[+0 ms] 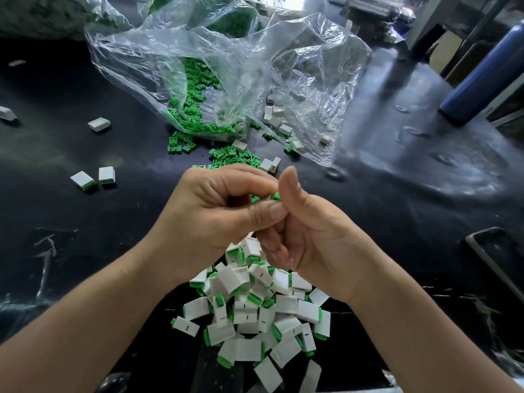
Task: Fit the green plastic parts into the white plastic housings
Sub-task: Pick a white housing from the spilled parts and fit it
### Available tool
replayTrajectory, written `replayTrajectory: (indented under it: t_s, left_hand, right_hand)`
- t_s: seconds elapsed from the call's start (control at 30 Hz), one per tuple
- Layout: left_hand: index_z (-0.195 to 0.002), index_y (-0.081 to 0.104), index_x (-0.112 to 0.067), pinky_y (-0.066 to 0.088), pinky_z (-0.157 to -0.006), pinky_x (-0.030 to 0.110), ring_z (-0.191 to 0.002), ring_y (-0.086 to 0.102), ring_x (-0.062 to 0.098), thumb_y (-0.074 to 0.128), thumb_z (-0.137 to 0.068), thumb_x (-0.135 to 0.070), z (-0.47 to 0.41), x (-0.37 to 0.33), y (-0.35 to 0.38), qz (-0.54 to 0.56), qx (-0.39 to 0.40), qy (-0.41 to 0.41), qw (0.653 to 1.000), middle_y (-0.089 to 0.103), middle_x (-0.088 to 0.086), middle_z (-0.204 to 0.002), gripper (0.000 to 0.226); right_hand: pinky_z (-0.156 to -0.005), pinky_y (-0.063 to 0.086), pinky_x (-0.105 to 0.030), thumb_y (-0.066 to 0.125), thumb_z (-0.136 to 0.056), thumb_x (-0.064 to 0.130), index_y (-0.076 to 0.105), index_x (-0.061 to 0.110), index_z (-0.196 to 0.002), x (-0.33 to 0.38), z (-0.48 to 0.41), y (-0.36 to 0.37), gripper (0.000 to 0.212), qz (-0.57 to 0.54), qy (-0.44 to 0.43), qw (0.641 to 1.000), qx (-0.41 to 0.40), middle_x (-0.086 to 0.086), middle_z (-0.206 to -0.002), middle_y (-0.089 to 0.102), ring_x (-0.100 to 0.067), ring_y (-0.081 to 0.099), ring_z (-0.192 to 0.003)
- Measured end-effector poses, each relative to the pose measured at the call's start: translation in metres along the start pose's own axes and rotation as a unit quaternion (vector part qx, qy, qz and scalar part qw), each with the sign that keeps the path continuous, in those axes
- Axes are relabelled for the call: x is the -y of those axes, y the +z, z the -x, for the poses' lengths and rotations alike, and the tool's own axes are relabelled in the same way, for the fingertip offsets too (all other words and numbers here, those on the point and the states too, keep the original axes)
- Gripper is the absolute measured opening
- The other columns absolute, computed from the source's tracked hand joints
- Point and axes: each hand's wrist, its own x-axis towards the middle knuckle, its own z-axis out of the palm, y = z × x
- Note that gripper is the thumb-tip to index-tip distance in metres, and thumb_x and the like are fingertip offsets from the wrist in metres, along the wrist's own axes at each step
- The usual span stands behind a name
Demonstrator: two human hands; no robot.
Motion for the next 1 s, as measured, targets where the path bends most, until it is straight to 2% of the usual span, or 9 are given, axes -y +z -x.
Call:
replayTrajectory:
  t_s: [0.03,0.13,0.3,0.43,0.57,0.7,0.8,0.9,1.0]
  left_hand:
    - [-0.079,0.066,0.007,0.047,-0.043,0.023,-0.046,0.06,0.024,0.065,-0.066,-0.006,-0.0002,-0.0005,-0.0007,-0.013,-0.016,-0.005,1.0,0.061,0.022,-0.073,0.019]
    - [-0.083,0.071,-0.008,0.039,-0.042,0.04,-0.047,0.057,0.025,0.07,-0.061,-0.021,-0.0008,-0.0017,-0.0044,-0.063,-0.045,-0.033,0.996,0.065,0.018,-0.069,0.026]
    - [-0.089,0.074,-0.019,0.039,-0.046,0.019,-0.053,0.059,0.012,0.064,-0.068,-0.015,0.0003,-0.0032,-0.008,-0.063,-0.026,-0.069,0.995,0.069,0.01,-0.073,0.023]
    - [-0.082,0.076,-0.021,0.037,-0.046,0.019,-0.052,0.059,0.012,0.056,-0.071,-0.013,0.0002,-0.0041,-0.0086,-0.055,-0.026,-0.086,0.994,0.069,0.015,-0.073,0.024]
    - [-0.076,0.076,-0.023,0.037,-0.046,0.018,-0.053,0.057,0.008,0.056,-0.069,-0.012,-0.0002,-0.0043,-0.0075,-0.061,-0.041,-0.089,0.993,0.07,0.007,-0.076,0.024]
    - [-0.074,0.076,-0.023,0.038,-0.045,0.018,-0.052,0.057,0.01,0.054,-0.069,-0.01,-0.0004,-0.0051,-0.0062,-0.073,-0.041,-0.091,0.992,0.069,0.015,-0.077,0.026]
    - [-0.077,0.075,-0.018,0.039,-0.046,0.019,-0.052,0.056,0.011,0.055,-0.069,-0.011,-0.0003,-0.0038,-0.0052,-0.082,-0.033,-0.091,0.992,0.068,0.014,-0.072,0.023]
    - [-0.078,0.073,-0.012,0.041,-0.046,0.019,-0.053,0.058,0.012,0.057,-0.068,-0.011,0.0001,-0.0022,-0.005,-0.08,-0.045,-0.084,0.992,0.069,0.009,-0.078,0.019]
    - [-0.076,0.073,-0.01,0.042,-0.047,0.019,-0.053,0.057,0.012,0.057,-0.068,-0.009,0.0007,-0.0023,-0.003,-0.072,-0.047,-0.071,0.994,0.067,0.016,-0.079,0.018]
  right_hand:
    - [-0.045,0.032,-0.016,0.051,-0.078,0.058,0.065,0.015,-0.073,0.0008,-0.0002,-0.0017,0.046,-0.011,0.008,1.0,0.007,0.003,-0.052,0.052,-0.005,0.043,-0.043]
    - [-0.048,0.032,-0.019,0.046,-0.079,0.045,0.066,0.017,-0.071,0.0029,-0.0002,-0.0051,0.036,-0.044,0.025,0.998,0.023,0.0,-0.057,0.054,-0.008,0.046,-0.048]
    - [-0.047,0.032,-0.017,0.052,-0.072,0.045,0.058,0.011,-0.079,0.0031,0.0001,-0.008,0.035,-0.01,0.019,1.0,0.008,0.002,-0.057,0.055,-0.007,0.045,-0.049]
    - [-0.046,0.031,-0.018,0.052,-0.072,0.043,0.059,0.008,-0.081,0.0046,-0.0005,-0.0105,0.037,0.022,0.024,0.999,-0.002,0.001,-0.056,0.055,-0.008,0.044,-0.048]
    - [-0.046,0.032,-0.018,0.045,-0.079,0.039,0.059,0.006,-0.084,0.0032,-0.0002,-0.0102,0.036,0.043,0.014,0.999,-0.01,0.001,-0.056,0.055,-0.008,0.045,-0.048]
    - [-0.045,0.034,-0.018,0.046,-0.082,0.037,0.06,-0.008,-0.093,0.0025,0.0006,-0.0102,0.048,0.096,-0.02,0.995,-0.025,0.001,-0.057,0.057,-0.009,0.046,-0.049]
    - [-0.046,0.034,-0.018,0.045,-0.082,0.039,0.061,-0.001,-0.085,0.0004,0.0004,-0.0077,0.043,0.125,-0.036,0.991,-0.042,0.001,-0.059,0.057,-0.009,0.047,-0.049]
    - [-0.046,0.034,-0.018,0.049,-0.081,0.038,0.061,0.01,-0.07,-0.001,0.0004,-0.0048,0.032,0.141,-0.058,0.986,-0.071,0.003,-0.057,0.056,-0.008,0.047,-0.048]
    - [-0.045,0.035,-0.017,0.053,-0.079,0.037,0.065,0.017,-0.06,-0.0009,0.0008,-0.0051,0.03,0.127,-0.068,0.987,-0.078,0.002,-0.056,0.058,-0.008,0.047,-0.047]
